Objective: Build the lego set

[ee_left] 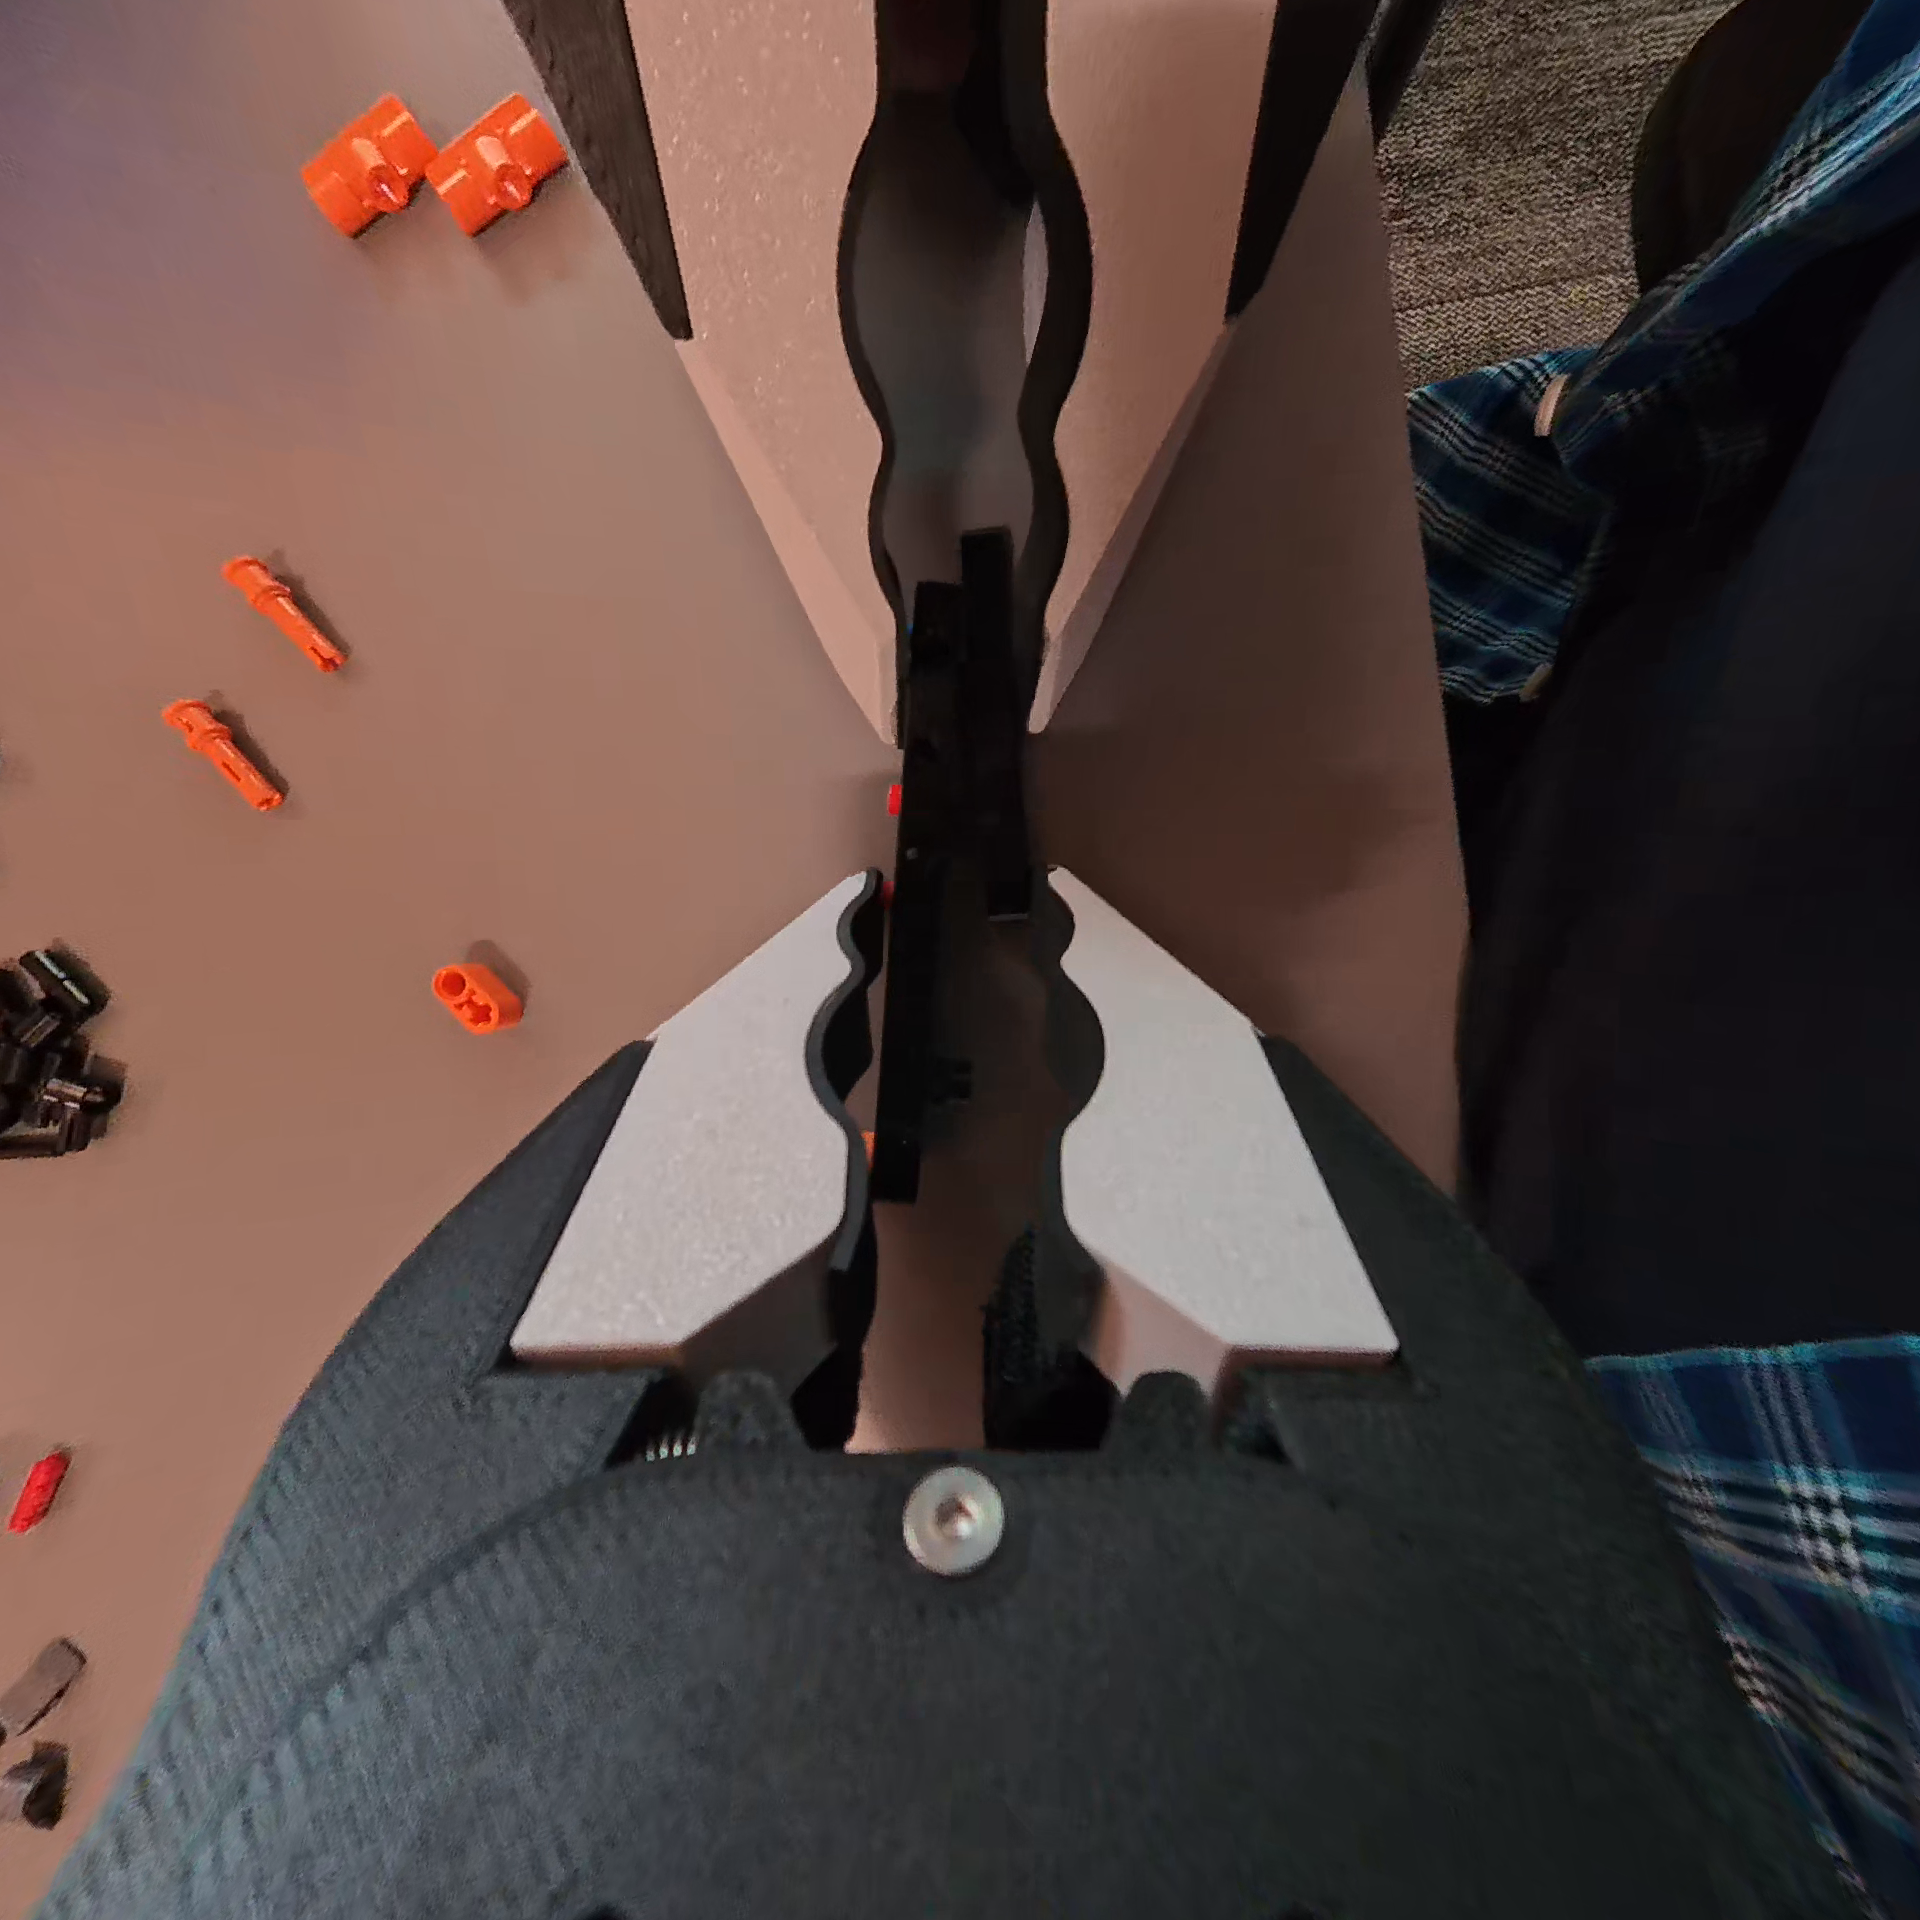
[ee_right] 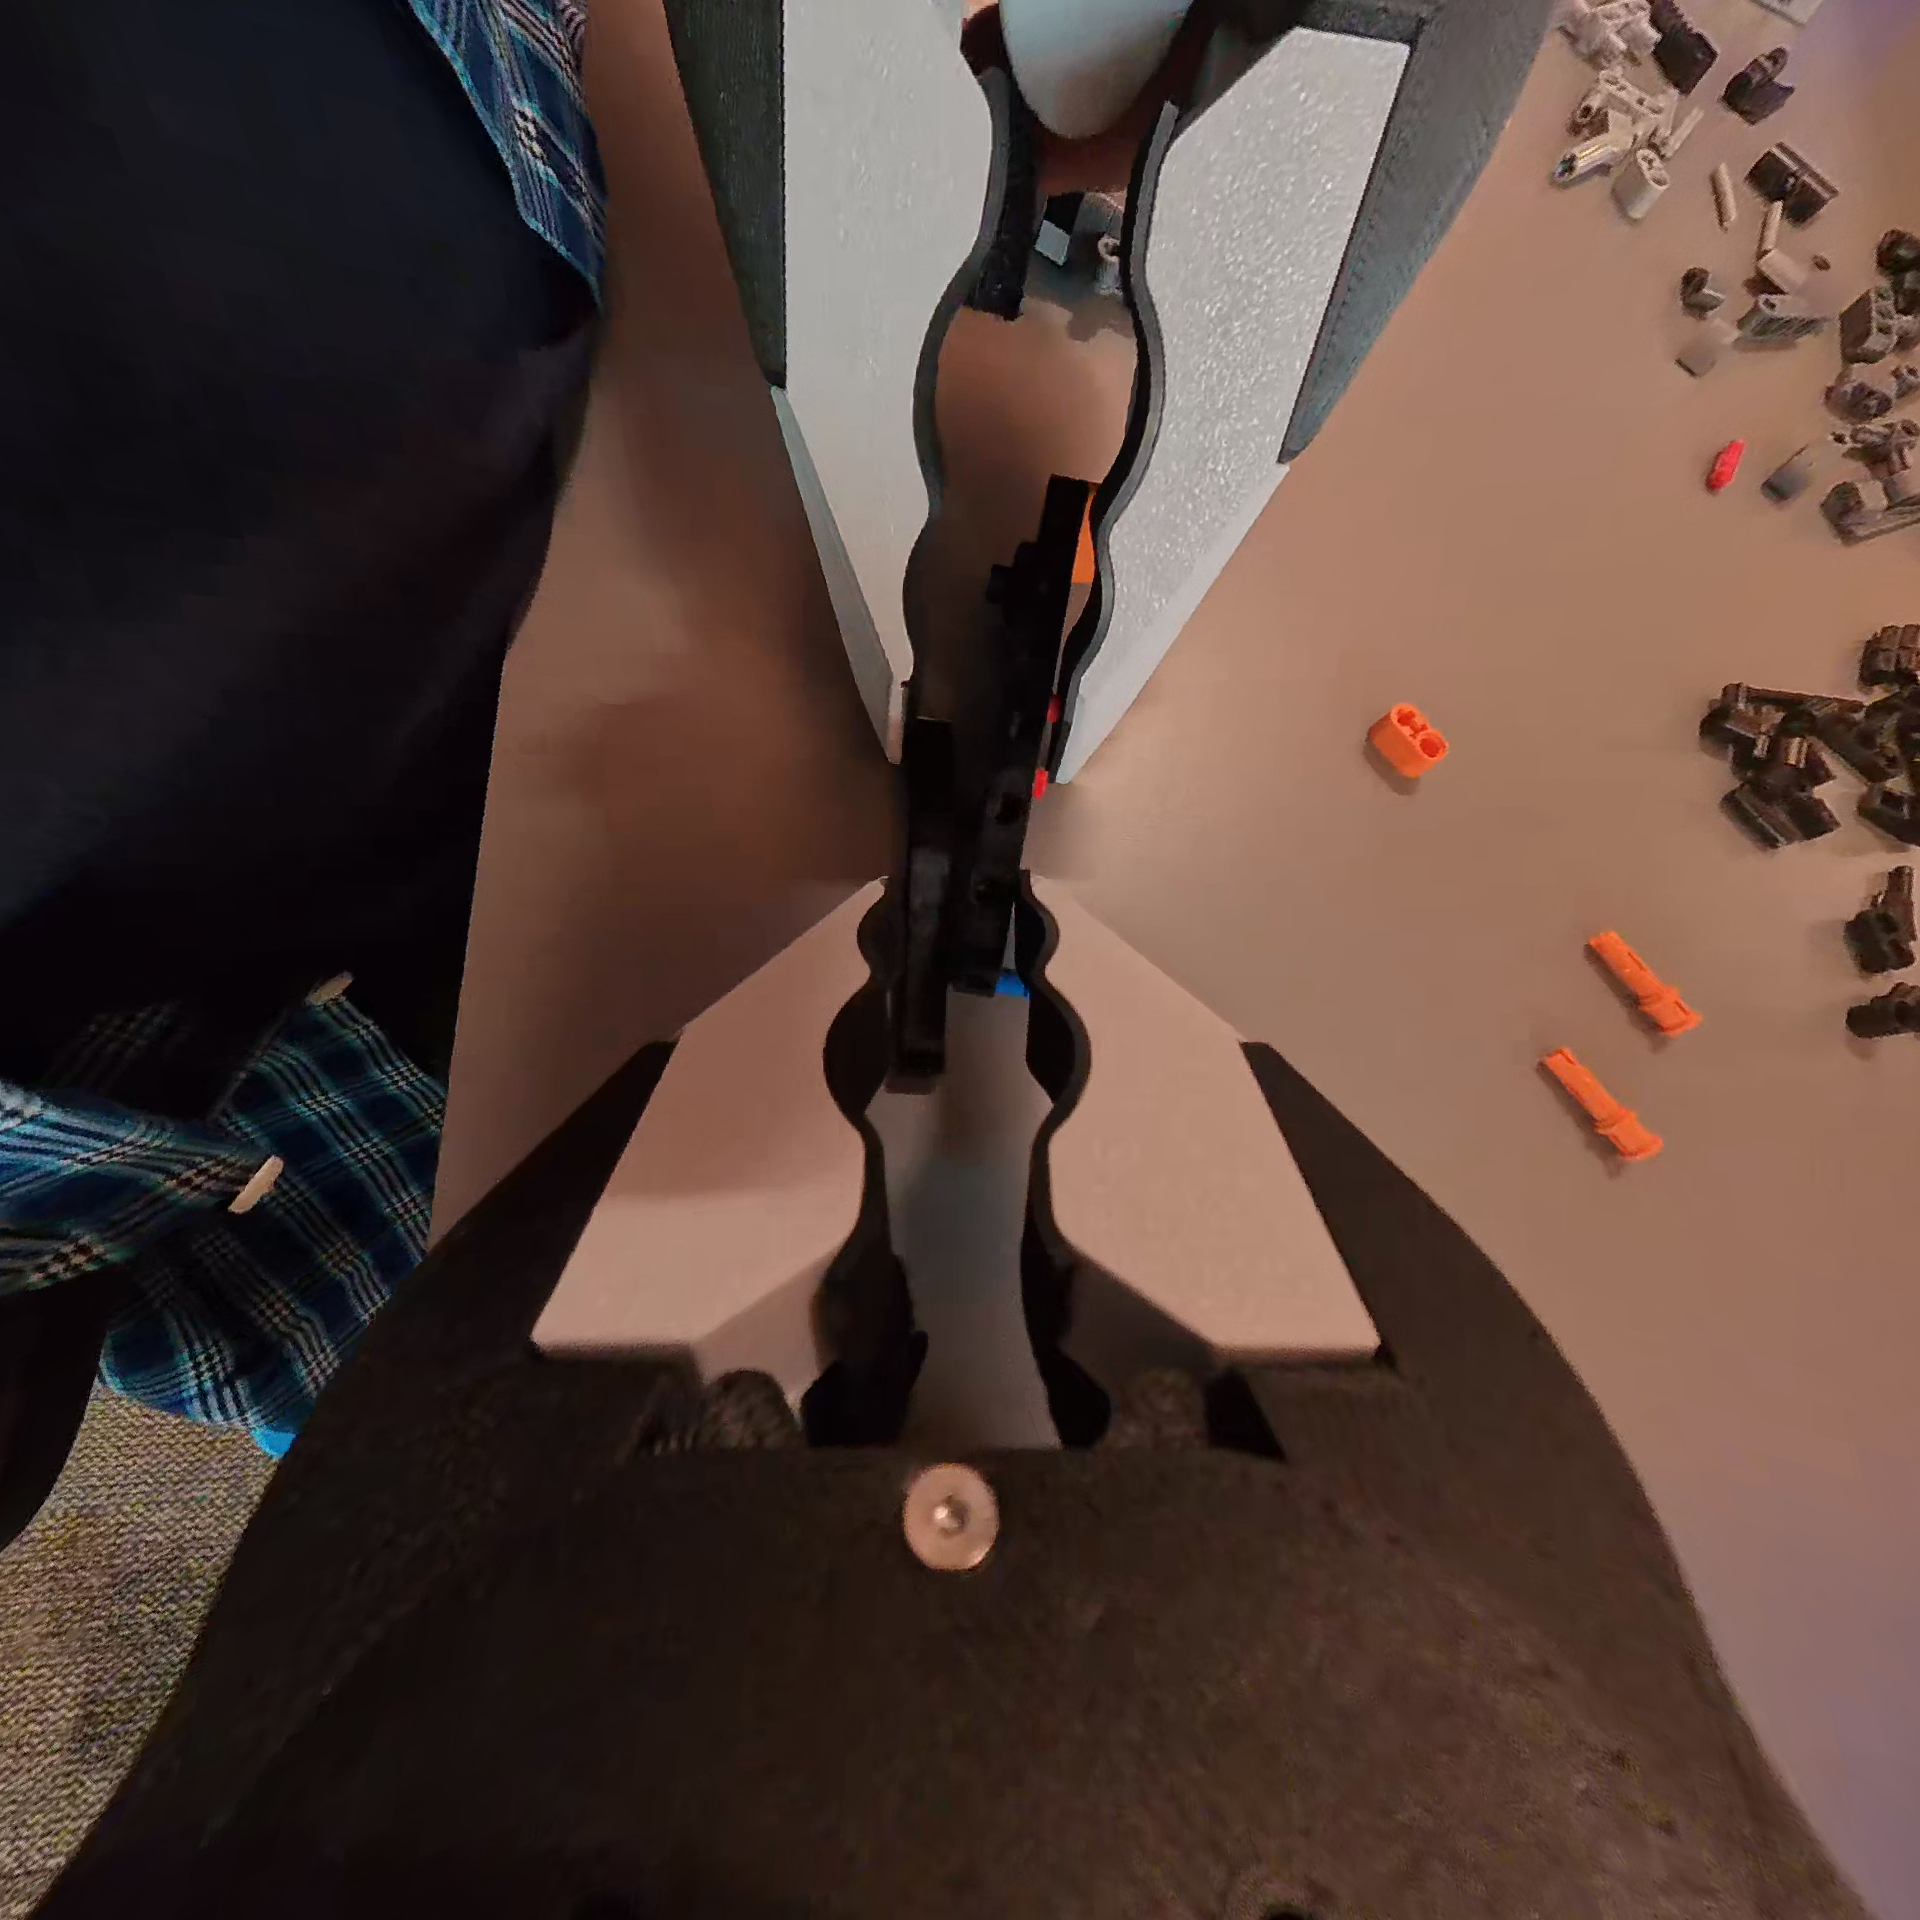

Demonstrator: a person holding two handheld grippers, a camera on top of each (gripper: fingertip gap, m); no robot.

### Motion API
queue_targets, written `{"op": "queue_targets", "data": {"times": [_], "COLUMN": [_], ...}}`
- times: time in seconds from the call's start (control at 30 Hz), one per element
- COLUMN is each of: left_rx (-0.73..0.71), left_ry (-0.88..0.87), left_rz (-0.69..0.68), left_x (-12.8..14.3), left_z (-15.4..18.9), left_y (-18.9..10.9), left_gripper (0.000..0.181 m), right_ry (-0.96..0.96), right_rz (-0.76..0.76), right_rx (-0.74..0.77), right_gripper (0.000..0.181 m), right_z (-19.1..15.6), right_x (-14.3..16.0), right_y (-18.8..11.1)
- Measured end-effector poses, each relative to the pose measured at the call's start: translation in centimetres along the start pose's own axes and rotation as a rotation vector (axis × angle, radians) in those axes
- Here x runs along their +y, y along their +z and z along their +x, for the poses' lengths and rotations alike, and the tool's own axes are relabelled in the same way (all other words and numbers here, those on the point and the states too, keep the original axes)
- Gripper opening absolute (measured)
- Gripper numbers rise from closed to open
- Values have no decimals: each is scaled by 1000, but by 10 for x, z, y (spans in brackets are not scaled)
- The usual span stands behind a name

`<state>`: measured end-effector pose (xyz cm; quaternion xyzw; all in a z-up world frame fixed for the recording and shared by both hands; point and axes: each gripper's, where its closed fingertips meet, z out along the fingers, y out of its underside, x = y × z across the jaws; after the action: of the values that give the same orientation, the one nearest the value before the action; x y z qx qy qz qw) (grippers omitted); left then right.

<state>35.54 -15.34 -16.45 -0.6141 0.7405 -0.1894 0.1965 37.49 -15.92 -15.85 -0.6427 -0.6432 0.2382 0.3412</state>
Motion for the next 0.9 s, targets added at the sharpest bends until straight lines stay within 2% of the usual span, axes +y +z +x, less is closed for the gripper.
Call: {"op": "queue_targets", "data": {"times": [0.2,0.33,0.5,0.7,0.8,0.9], "left_rx": [20,35,45,37,31,31], "left_ry": [-10,-18,-33,-28,-23,-23], "left_rz": [7,4,6,-12,-19,-22], "left_x": [-1,-1,-3,-3,-4,-4], "left_z": [-2,-2,-3,-4,-4,-5], "left_y": [1,1,2,3,3,3], "left_gripper": [28,27,27,26,26,26], "right_ry": [45,69,82,159,186,194], "right_rz": [-6,7,10,-16,-29,-29], "right_rx": [-41,-42,-46,8,5,-11], "right_gripper": [21,30,28,48,47,38], "right_z": [1,3,4,12,9,6], "right_x": [0,-1,2,11,16,16], "right_y": [1,-1,-6,-14,-15,-13]}}
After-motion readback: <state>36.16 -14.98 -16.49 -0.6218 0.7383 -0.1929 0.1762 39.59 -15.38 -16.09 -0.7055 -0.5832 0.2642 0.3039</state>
